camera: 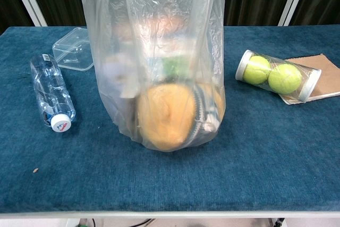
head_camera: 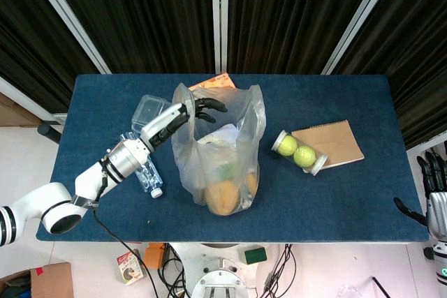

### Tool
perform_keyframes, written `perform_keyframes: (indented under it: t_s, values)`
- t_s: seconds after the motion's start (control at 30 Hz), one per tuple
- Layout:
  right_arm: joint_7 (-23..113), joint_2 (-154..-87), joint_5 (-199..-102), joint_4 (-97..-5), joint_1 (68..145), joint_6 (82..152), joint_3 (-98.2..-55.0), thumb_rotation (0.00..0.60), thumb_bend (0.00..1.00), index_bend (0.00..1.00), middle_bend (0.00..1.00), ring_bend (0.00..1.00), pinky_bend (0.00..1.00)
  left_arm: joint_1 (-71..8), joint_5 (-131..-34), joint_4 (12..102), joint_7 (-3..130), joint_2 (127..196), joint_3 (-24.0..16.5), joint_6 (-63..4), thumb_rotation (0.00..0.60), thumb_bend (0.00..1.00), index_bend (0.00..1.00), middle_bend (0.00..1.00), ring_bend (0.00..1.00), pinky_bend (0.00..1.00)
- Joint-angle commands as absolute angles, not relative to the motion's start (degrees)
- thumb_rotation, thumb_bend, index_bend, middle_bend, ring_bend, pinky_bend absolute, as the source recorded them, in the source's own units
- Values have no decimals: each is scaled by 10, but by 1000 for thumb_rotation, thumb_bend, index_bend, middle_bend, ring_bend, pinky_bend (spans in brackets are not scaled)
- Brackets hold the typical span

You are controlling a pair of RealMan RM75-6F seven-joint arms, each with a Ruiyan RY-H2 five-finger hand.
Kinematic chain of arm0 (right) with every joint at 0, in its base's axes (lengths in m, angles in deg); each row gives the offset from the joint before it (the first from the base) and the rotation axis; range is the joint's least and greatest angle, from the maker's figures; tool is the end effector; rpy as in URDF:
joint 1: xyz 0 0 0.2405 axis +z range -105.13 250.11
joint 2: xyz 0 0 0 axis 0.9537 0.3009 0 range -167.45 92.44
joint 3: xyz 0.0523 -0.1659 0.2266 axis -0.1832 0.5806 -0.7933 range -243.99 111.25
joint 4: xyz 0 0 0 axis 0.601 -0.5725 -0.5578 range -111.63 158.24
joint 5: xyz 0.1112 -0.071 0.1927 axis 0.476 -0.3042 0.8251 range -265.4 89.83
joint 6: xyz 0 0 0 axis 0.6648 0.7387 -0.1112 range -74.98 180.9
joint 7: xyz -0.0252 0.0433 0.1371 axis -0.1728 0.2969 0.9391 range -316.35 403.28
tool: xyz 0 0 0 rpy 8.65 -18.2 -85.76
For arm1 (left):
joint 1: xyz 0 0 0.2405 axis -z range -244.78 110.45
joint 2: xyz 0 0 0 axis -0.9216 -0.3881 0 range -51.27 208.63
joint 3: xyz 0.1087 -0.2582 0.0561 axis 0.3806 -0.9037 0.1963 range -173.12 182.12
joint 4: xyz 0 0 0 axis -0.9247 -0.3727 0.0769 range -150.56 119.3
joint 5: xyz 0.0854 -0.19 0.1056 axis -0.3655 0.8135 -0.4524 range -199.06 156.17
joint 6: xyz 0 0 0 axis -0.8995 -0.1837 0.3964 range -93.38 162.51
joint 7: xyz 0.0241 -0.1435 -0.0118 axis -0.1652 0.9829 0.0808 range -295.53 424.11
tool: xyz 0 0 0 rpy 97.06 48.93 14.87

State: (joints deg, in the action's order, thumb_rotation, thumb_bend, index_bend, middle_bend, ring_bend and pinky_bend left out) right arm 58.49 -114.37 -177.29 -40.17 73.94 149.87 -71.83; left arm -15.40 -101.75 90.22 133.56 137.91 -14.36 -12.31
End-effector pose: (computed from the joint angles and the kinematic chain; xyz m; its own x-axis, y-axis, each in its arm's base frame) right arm -0.4093 -0.1730 0.1543 0.4041 0.2209 0.8876 -0.9073 -0.0266 0.4196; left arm -0.0388 0.3799 0.1134 -0.4621 0.7180 0.5206 0.6406 -0.1357 0.7558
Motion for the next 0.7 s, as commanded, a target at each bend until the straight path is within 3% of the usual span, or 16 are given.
perform_keyframes:
  t_s: [0.03, 0.43, 0.57, 0.7]
  values:
    - [586, -1144, -1773, -401, 739, 1499, -718, 600, 131, 0, 0, 0, 0, -156, -1016, 903, 1335, 1380, -146, -127, 44, 0, 188, 209, 101, 248]
    - [572, -1126, -1794, -433, 760, 1513, -732, 600, 130, 0, 0, 0, 0, -164, -1008, 910, 1320, 1384, -152, -137, 43, 0, 188, 208, 100, 248]
    - [528, -1091, -1837, -513, 805, 1523, -758, 600, 130, 0, 0, 0, 0, -165, -1006, 914, 1317, 1385, -153, -137, 40, 0, 188, 208, 101, 248]
    - [473, -1051, -1864, -624, 866, 1489, -797, 600, 138, 0, 0, 0, 0, -166, -1000, 921, 1308, 1381, -156, -135, 40, 0, 188, 206, 100, 247]
